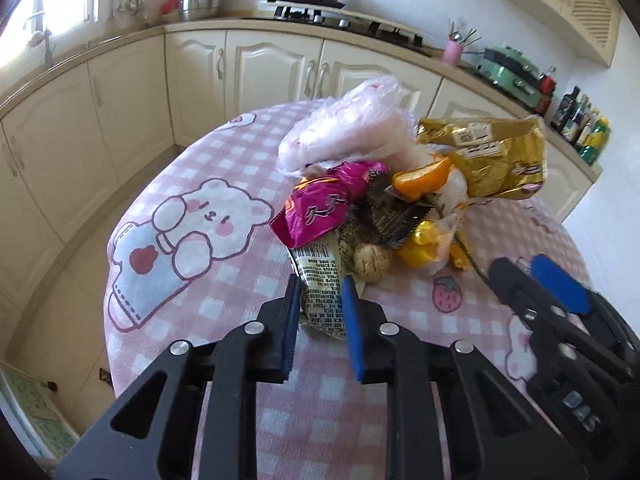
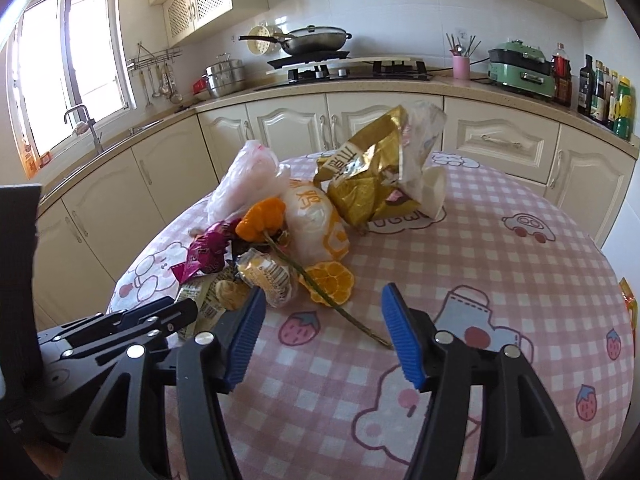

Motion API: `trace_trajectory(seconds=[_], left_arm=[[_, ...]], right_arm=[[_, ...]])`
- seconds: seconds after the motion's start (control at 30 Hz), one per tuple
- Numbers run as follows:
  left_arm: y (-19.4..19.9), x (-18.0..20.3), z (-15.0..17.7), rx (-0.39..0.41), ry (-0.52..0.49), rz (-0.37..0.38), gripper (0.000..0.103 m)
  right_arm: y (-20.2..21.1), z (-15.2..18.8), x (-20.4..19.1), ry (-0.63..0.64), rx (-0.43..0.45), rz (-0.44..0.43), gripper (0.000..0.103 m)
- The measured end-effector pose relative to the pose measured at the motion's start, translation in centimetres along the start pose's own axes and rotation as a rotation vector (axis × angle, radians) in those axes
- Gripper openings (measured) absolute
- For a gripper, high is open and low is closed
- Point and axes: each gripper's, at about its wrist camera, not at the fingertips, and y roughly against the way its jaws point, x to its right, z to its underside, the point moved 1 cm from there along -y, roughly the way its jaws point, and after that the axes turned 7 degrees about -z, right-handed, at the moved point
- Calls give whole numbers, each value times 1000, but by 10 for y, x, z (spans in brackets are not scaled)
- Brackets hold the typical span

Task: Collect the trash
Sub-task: 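Grasp the green-white snack packet with the left tool while the right grasps the yellow wrapper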

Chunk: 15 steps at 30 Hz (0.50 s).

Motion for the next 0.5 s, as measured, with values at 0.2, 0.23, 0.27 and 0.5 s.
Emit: trace_trajectory(seconds=[0.2, 0.23, 0.27, 0.5], left_arm=[[18, -15, 4, 37, 35, 78, 18], [21, -18, 5, 37, 41, 101, 18], [23, -19, 5, 37, 45, 111, 18], [34, -26, 6, 58, 46, 145, 18]], right_arm=[[-14, -6, -17, 32, -32, -42, 60], [-18, -7, -20, 36, -41, -46, 60], [-21, -8, -22, 39, -47, -44, 60], [-48, -17, -31, 30, -91, -70, 47]])
